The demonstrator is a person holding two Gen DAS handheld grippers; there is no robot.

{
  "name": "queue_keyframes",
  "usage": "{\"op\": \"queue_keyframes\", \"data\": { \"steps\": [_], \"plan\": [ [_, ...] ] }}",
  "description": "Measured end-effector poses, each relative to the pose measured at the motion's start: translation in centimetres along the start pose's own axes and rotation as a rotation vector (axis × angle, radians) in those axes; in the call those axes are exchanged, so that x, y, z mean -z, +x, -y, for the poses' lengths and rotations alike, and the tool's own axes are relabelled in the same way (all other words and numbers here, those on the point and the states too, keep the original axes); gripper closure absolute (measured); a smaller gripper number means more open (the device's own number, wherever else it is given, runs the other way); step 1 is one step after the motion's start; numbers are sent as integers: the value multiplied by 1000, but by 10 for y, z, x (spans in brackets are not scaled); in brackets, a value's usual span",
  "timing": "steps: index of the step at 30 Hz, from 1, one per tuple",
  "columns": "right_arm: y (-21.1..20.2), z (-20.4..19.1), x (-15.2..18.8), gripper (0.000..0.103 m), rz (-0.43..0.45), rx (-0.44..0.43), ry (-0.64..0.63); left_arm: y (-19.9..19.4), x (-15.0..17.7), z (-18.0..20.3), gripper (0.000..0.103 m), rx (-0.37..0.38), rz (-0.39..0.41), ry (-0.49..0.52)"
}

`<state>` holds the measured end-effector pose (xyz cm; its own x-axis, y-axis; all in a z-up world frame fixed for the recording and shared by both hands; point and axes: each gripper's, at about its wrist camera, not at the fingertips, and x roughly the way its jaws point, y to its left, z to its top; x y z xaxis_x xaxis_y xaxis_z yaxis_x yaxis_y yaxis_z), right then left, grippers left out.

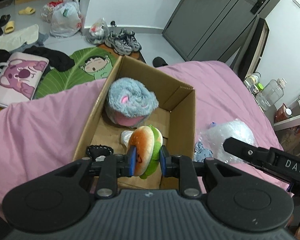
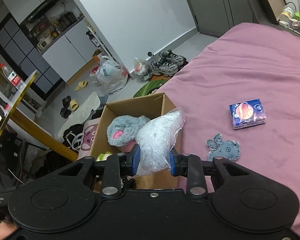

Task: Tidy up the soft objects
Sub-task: 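Open the left gripper to drop the burger in the box while the right gripper releases the bag, then withdraw both grippers from the box toward the remaining items on the bed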

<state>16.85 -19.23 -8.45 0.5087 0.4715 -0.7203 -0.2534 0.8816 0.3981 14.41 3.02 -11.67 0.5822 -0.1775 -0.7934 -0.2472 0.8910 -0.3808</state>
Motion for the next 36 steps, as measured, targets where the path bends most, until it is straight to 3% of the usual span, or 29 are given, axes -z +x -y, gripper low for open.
{"op": "queue_keyframes", "data": {
  "steps": [6, 10, 20, 22, 24, 27, 31, 36],
  "plan": [
    [14, -15, -4, 74, -36, -12, -20, 10, -1, -6, 76, -11, -42, -28],
    [22, -25, -4, 74, -56, -14, -41, 5, -6, -14, 55, 0, -32, -57],
    [38, -42, -4, 73, -91, 16, -65, -16, -18, -29, 52, -35, 34, -79],
    [40, -44, -6, 70, -86, 33, -56, -20, -19, -31, 50, -38, 43, -79],
    [39, -44, -9, 51, -63, 63, -54, -24, -20, -33, 47, -46, 52, -79],
    [32, -44, -11, 40, -31, 51, -57, -29, -21, -35, 40, -55, 68, -76],
    [22, -41, -14, 35, -16, 66, -72, -35, -20, -33, 21, -100, 124, -69],
    [12, -30, -16, 29, -7, 72, -57, -38, -17, -24, 20, -121, 139, -34]
  ]
}}
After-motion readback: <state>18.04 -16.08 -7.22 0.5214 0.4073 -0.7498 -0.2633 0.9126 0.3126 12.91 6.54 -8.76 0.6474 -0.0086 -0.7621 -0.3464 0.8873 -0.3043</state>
